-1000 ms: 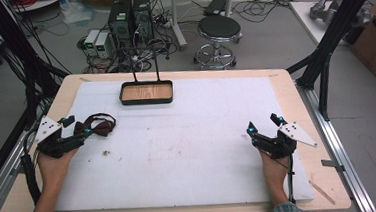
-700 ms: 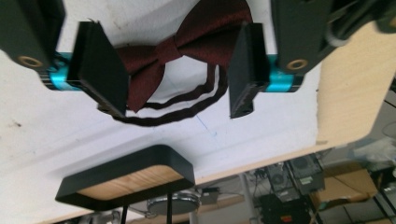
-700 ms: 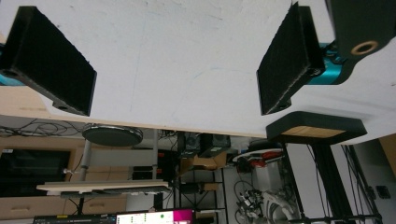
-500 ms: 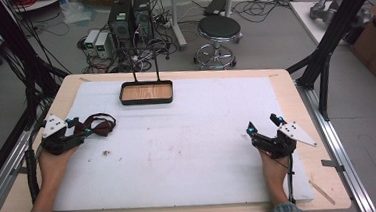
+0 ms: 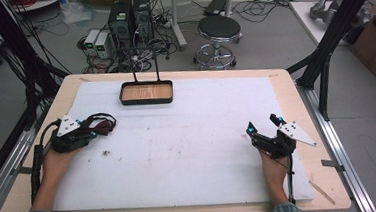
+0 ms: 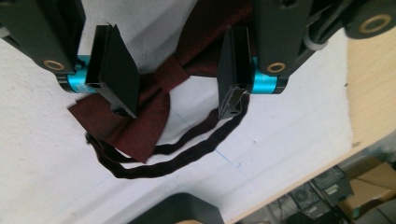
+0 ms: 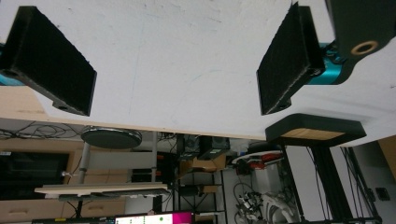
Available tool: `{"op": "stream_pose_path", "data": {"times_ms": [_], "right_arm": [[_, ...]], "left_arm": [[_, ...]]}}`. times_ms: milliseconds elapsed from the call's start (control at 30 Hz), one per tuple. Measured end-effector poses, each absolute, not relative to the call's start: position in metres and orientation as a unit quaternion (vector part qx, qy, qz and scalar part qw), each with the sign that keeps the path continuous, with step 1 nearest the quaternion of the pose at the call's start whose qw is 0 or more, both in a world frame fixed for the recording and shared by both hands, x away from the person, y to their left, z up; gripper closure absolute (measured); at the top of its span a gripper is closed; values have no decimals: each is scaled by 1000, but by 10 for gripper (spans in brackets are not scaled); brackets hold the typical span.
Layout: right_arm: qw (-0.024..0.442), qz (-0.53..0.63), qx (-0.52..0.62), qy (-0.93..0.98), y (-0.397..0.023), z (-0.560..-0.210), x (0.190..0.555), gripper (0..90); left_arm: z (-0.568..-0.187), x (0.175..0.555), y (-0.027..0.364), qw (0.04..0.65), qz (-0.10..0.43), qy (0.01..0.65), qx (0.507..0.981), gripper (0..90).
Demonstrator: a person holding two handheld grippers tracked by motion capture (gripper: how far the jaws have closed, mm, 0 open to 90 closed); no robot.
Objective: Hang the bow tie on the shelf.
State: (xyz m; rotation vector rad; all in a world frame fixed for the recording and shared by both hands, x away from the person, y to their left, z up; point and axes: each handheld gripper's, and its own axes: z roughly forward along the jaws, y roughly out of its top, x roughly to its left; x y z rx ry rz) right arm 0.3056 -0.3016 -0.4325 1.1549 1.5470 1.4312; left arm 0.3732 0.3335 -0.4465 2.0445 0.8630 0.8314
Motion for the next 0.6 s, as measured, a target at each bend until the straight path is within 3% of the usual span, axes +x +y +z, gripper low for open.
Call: {"op": "stream_pose_path", "data": {"times_ms": [600], "right_arm": [[358,553,451,602,-301,-433,305,112]], "left_arm": [[-453,380,332,342,317,324,823,623]]}}
